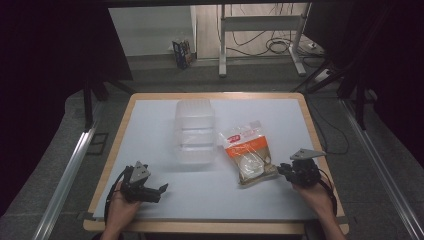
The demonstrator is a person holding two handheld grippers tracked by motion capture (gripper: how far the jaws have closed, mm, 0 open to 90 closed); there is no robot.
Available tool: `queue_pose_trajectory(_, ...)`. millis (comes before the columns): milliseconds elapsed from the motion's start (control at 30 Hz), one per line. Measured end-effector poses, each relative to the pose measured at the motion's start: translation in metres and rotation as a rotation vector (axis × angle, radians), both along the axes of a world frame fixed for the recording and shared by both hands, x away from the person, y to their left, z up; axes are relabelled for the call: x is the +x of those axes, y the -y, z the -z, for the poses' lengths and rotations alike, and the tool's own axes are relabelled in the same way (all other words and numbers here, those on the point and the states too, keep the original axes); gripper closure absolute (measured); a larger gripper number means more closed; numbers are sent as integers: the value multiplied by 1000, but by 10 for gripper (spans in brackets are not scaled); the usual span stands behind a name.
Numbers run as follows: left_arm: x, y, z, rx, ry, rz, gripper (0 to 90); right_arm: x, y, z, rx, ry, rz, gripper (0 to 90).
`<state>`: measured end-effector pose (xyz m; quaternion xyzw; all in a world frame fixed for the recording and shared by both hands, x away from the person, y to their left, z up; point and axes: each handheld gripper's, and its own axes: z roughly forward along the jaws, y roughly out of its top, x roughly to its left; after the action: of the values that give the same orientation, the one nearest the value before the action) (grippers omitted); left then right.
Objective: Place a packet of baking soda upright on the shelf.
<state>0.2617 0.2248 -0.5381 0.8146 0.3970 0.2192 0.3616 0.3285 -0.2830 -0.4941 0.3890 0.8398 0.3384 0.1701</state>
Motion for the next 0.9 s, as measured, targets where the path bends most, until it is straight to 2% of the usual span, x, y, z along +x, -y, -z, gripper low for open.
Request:
queue_pose_trajectory(33,0,0,0,0,0,1,3,1,0,0,-2,3,-4,843)
queue_pose_trajectory(133,0,0,0,0,0,1,3,3,1,-1,-5,-2,-7,883)
queue_pose_trajectory(267,0,1,0,3,-1,3,3,9,2,1,-11,-15,3,886)
queue_pose_trajectory(500,1,2,1,11,-5,5,3,27,3,7,24,-48,13,886)
queue_pose_trajectory(667,1,2,1,13,-6,2,3,35,0,12,-5,-57,-3,886)
queue_pose_trajectory(733,1,2,1,12,-6,2,3,40,-4,16,-33,-74,-13,886)
queue_pose_trajectory(900,1,2,1,13,-5,3,3,41,-6,19,-30,-94,-13,887)
